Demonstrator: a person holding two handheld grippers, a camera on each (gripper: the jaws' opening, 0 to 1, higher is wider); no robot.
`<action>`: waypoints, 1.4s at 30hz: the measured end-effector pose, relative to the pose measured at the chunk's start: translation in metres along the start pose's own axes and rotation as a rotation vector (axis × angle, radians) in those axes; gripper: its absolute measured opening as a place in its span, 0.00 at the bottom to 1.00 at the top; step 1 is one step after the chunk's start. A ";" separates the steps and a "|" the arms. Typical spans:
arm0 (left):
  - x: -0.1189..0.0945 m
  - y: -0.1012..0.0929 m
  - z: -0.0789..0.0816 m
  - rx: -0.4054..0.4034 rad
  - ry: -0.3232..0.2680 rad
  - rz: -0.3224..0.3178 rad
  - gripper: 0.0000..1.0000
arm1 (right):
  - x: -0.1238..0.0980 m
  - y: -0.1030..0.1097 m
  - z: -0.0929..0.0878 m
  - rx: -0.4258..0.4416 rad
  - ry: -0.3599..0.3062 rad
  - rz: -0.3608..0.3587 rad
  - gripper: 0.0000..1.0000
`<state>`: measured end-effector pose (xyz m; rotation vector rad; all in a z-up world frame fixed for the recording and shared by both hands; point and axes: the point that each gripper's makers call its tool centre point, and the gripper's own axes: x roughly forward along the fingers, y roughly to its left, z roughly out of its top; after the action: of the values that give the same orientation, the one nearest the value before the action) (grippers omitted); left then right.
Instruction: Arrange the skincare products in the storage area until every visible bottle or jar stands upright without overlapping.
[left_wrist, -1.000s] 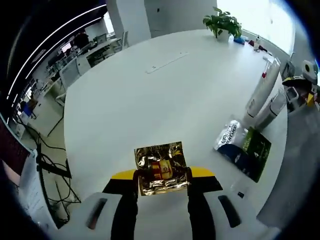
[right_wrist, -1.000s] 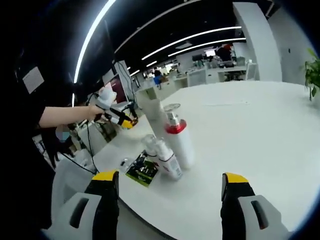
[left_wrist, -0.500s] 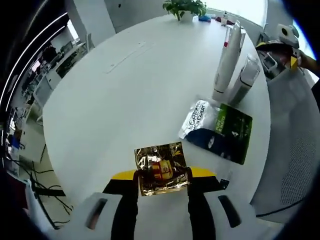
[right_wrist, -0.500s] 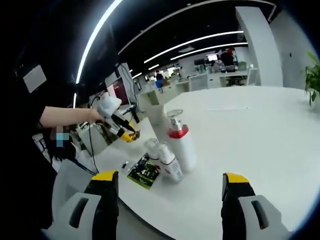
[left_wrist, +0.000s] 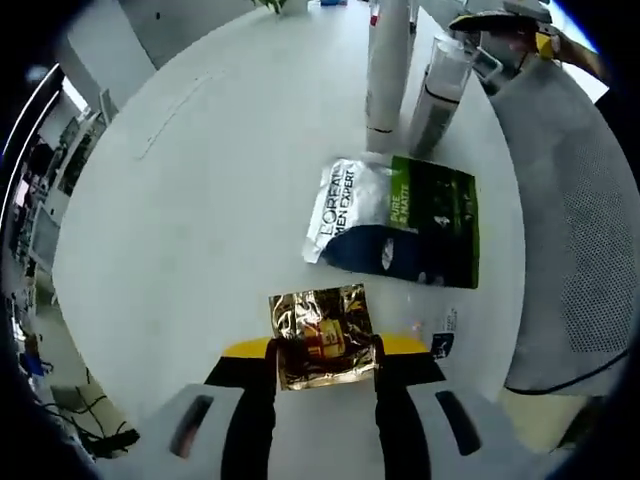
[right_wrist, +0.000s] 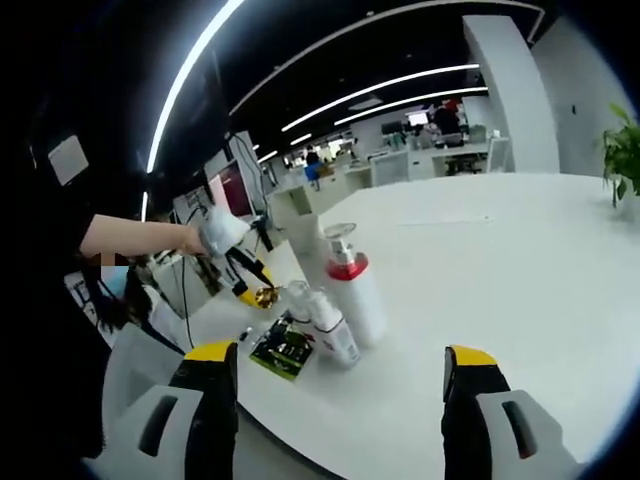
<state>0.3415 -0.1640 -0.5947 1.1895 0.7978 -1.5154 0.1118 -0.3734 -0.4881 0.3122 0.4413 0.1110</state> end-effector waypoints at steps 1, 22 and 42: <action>-0.001 -0.005 0.007 0.007 -0.005 -0.014 0.34 | 0.000 0.000 0.000 0.001 0.002 -0.001 0.87; 0.022 -0.004 -0.007 0.117 0.056 -0.114 0.34 | 0.001 -0.006 -0.006 -0.006 0.033 -0.037 0.87; 0.023 -0.007 -0.003 0.105 0.057 -0.103 0.37 | 0.001 -0.005 -0.006 -0.005 0.034 -0.044 0.87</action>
<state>0.3358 -0.1670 -0.6181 1.2914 0.8371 -1.6305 0.1100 -0.3766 -0.4958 0.2960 0.4815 0.0747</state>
